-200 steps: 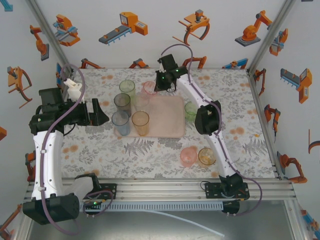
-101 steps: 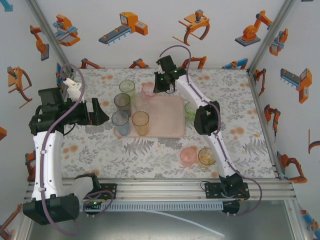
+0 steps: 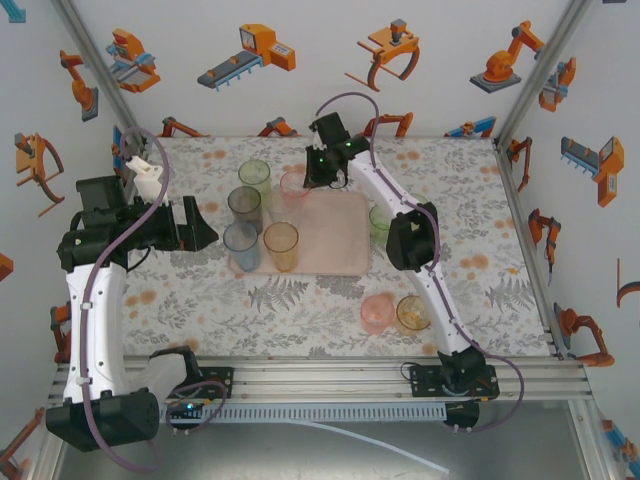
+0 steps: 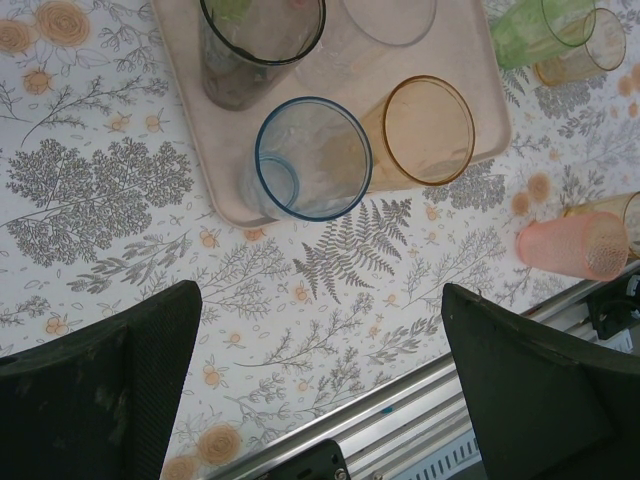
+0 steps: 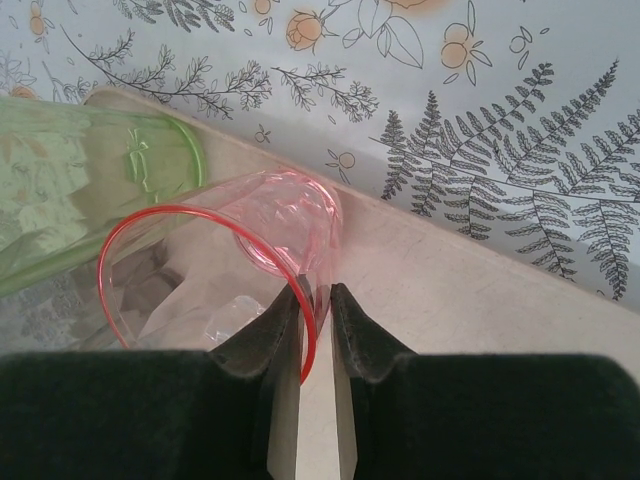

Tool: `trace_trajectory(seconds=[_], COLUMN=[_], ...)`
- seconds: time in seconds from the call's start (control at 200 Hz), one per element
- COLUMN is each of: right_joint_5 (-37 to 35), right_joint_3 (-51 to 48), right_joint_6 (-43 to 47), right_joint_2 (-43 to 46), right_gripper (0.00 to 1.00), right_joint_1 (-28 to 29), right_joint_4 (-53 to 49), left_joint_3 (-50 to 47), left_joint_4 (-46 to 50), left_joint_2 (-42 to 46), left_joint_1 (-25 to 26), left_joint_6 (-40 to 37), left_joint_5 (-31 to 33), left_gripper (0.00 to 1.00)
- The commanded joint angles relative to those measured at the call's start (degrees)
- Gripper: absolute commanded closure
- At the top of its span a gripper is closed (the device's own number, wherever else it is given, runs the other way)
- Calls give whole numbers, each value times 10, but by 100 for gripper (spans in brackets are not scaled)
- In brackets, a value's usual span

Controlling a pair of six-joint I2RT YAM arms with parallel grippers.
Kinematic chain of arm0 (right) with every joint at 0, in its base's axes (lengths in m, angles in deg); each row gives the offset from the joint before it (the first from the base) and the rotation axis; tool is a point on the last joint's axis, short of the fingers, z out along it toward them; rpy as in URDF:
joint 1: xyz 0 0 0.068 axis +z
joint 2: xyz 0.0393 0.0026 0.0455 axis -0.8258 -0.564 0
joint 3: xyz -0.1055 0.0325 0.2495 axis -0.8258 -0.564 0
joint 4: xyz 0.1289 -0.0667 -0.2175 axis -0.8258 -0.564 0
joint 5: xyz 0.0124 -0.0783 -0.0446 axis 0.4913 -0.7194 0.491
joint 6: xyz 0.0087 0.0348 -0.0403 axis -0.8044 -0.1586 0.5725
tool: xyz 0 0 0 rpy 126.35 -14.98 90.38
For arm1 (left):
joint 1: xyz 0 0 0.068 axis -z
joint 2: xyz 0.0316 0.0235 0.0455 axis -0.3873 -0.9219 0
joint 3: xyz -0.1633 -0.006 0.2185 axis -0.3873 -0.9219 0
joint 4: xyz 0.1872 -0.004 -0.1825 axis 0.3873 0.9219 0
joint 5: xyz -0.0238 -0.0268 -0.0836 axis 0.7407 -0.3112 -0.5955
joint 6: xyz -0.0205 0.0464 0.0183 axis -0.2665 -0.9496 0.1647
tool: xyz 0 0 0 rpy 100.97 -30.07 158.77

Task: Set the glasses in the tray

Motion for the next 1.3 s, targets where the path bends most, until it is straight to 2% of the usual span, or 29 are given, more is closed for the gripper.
trace_trajectory(seconds=[0.0,0.401,1.292], right_joint_5=[13,26,72], right_joint_3=[23,28,39], right_joint_6=[-9,-32,-86], right_joint_2=[-10,-17,-33], right_gripper=[79,70,65], right_joint_1=[5,5,3], right_joint_4=[-1,22,67], left_joint_3=[3,3,6], left_joint_4=[-7,-9,-12], left_joint_2=[7,5,10], left_joint_1=[2,2,0], left_joint_6=[8,8,12], left_joint_5=[-16,-17,-20], left_gripper=[3,3,3])
